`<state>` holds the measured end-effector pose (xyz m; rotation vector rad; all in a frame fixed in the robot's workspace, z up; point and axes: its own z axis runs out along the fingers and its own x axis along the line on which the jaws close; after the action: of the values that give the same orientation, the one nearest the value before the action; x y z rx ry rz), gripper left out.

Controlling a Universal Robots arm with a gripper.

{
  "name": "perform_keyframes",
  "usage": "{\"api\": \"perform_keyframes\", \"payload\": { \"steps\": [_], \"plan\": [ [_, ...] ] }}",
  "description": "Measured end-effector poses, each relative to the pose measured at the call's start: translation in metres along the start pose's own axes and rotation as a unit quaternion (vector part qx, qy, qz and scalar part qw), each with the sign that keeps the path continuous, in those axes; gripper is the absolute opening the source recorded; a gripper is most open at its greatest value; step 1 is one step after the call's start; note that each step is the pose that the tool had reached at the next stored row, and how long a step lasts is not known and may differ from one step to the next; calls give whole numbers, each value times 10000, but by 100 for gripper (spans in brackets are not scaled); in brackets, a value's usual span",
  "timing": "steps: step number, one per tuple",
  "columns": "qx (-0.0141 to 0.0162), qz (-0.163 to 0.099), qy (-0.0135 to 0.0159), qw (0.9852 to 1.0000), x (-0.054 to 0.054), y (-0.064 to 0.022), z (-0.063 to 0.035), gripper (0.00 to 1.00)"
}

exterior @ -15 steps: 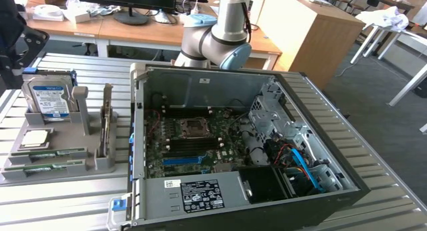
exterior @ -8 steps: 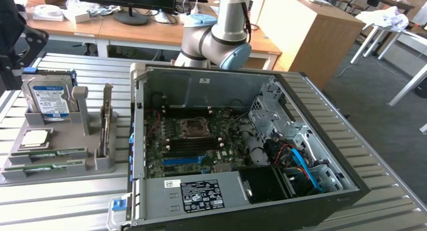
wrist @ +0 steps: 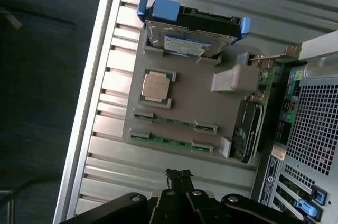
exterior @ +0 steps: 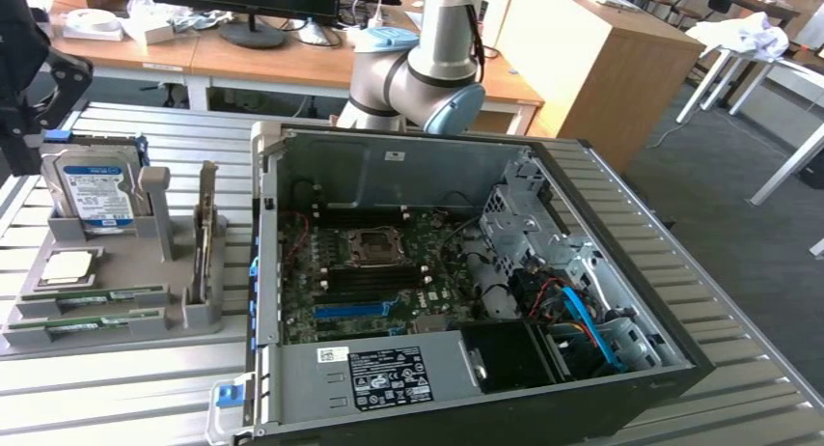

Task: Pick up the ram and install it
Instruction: 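Pick up the ram and move it above insertion slot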

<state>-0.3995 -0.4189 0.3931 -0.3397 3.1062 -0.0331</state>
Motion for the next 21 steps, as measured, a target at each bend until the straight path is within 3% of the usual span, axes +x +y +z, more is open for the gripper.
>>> {"api": "perform_keyframes", "payload": {
  "steps": [10, 14, 17, 21],
  "plan": [
    [105, -567, 13, 9983, 0, 0, -1, 10],
    [120, -732, 12, 9972, 0, 0, -1, 10],
    [134, -888, 11, 9960, 0, 0, 0, 10],
    [158, -1157, 9, 9932, 0, 0, -1, 10]
  ]
}}
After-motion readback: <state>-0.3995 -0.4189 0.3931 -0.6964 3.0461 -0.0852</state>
